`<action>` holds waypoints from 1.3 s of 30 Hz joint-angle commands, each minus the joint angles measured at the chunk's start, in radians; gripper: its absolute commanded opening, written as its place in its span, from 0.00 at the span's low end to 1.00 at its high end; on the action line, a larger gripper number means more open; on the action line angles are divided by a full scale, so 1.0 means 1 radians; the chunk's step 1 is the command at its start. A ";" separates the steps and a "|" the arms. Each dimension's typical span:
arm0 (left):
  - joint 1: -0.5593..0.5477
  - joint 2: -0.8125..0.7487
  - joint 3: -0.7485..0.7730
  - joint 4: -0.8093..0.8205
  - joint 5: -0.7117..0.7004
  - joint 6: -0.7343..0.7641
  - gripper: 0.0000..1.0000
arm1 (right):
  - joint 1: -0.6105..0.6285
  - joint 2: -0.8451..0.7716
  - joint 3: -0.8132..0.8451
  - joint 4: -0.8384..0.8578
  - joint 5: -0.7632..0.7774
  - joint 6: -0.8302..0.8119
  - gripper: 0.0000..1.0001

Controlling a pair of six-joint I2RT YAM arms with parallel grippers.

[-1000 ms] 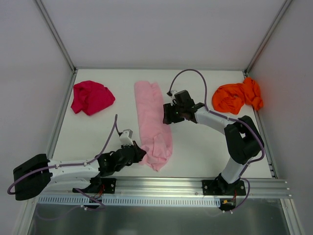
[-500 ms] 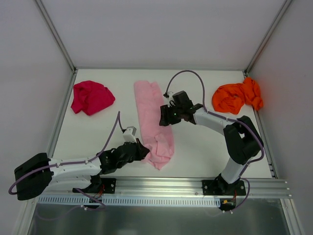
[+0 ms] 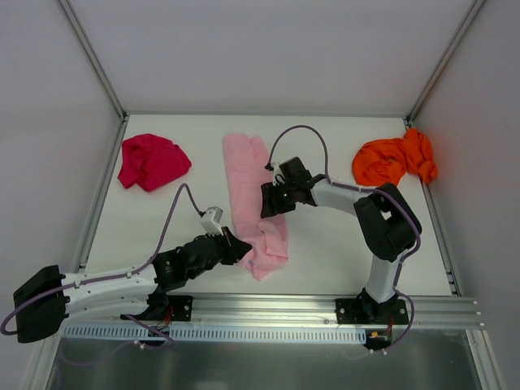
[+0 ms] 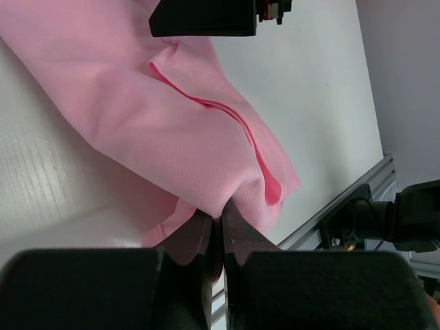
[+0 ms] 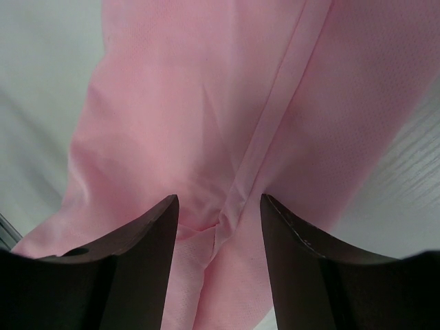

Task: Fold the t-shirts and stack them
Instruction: Grab the bottom of the folded rectangular tshirt with left arm, then fold the folded rectangular tshirt in 1/3 of the way

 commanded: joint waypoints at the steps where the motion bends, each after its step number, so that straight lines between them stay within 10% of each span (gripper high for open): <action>1: 0.011 -0.039 0.008 -0.014 -0.010 0.004 0.00 | 0.011 0.010 0.026 0.012 -0.030 0.000 0.55; 18: 0.049 -0.131 0.054 -0.083 -0.128 0.016 0.00 | 0.028 0.028 0.023 0.010 -0.015 -0.006 0.54; 39: 0.246 0.234 0.258 0.006 -0.120 0.096 0.00 | 0.034 0.015 0.005 0.003 0.011 -0.019 0.52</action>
